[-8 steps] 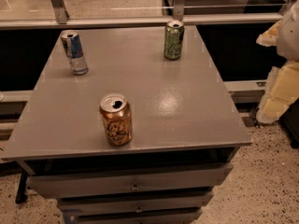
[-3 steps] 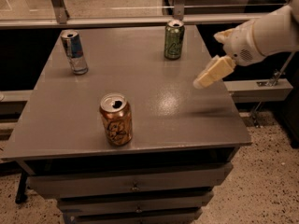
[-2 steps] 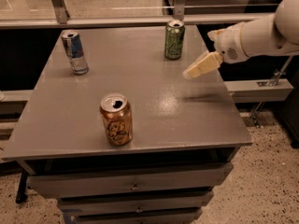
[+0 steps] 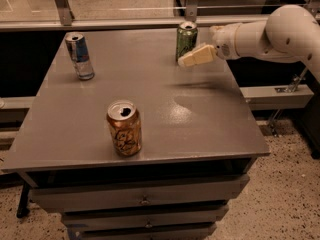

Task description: Move green can near orange can

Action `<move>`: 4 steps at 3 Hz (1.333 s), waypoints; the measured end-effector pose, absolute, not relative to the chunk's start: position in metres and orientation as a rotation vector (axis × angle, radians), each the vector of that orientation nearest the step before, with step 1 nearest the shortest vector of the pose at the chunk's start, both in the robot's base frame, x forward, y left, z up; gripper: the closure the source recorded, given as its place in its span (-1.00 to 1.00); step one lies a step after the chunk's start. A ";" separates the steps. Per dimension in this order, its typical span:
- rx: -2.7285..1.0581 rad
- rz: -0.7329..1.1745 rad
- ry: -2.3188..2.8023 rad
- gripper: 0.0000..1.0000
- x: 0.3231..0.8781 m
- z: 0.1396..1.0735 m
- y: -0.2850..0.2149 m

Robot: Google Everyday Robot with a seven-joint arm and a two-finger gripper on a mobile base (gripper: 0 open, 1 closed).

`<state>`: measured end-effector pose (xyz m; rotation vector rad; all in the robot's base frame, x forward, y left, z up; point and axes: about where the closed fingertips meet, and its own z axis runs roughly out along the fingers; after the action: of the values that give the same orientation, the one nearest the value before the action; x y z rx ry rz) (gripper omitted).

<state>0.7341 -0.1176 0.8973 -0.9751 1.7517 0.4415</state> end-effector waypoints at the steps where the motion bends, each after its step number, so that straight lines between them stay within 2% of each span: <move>1: -0.909 0.462 1.722 -1.00 0.765 0.897 -0.107; 2: -0.844 0.482 1.717 -1.00 0.793 0.890 -0.101; 3: -0.786 0.532 1.736 -0.65 0.804 0.877 -0.100; 4: -0.748 0.598 1.734 -0.20 0.795 0.877 -0.100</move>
Offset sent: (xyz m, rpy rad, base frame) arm 0.0907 0.0163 -0.0140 0.1627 -0.0180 -0.1084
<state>0.7945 -0.1005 0.8768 -0.7484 1.7342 0.5983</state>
